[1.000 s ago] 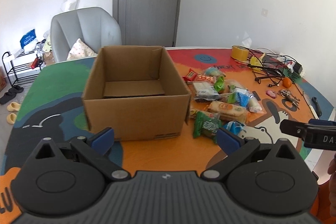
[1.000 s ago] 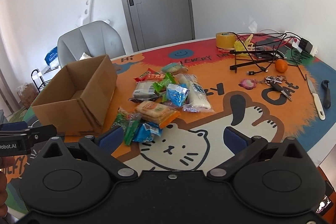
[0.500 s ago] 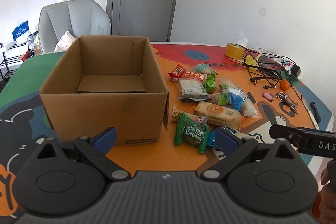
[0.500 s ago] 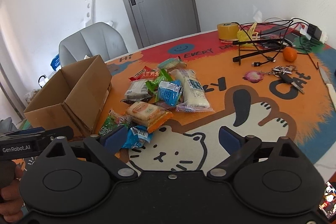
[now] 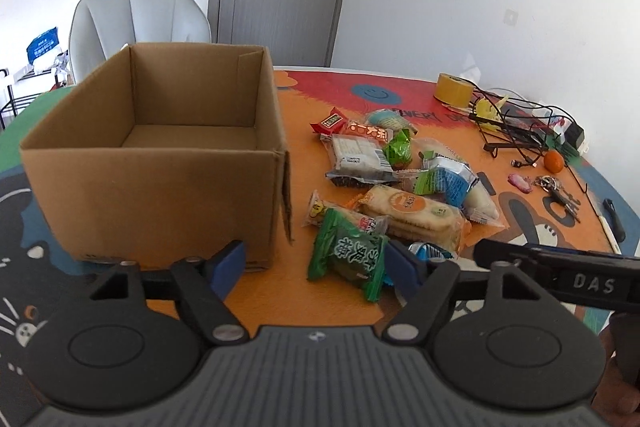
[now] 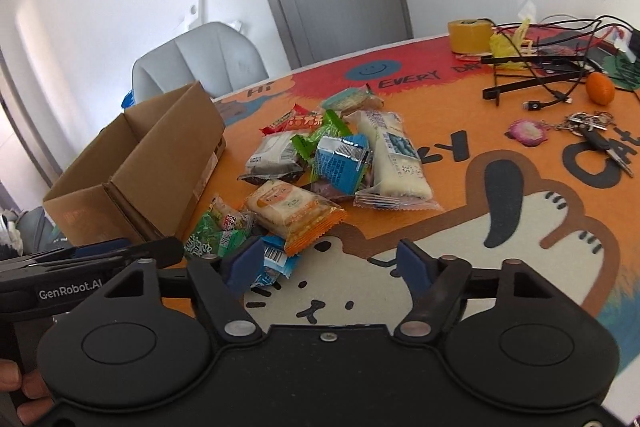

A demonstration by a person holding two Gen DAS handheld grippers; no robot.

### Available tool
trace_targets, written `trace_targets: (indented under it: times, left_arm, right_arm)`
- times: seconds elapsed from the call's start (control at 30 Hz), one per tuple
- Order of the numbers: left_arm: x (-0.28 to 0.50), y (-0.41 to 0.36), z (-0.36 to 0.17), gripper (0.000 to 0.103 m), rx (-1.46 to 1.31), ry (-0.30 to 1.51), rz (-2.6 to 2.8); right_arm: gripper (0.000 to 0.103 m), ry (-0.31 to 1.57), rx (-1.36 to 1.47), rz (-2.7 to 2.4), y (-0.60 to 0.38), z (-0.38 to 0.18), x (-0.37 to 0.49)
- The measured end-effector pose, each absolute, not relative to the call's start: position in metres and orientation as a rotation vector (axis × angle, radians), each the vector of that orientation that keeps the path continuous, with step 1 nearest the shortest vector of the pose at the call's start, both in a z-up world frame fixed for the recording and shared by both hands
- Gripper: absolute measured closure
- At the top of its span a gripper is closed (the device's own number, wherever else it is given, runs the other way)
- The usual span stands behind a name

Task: Organize snacks
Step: 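Grasp the green-wrapped pastry with the left gripper while the right grasps the orange-wrapped cake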

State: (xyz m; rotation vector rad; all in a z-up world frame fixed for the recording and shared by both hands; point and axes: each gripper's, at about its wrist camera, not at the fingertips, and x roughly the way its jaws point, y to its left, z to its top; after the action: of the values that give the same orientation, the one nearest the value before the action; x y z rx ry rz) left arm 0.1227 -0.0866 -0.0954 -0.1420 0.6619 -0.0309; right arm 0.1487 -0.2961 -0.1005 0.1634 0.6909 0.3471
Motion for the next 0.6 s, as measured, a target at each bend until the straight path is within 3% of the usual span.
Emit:
trace_targets:
  times: [0.33,0.6]
  left_arm:
    - [0.132,-0.103,-0.109,0.043,-0.159,0.671,-0.050]
    - [0.144,-0.109,-0.120,0.047,-0.190,0.676,-0.037]
  right_arm:
    - [0.038,0.699,0.166,0.398,-0.296,-0.104,0.168]
    - [0.038,0.710,0.182,0.408,-0.292,-0.110,0.180]
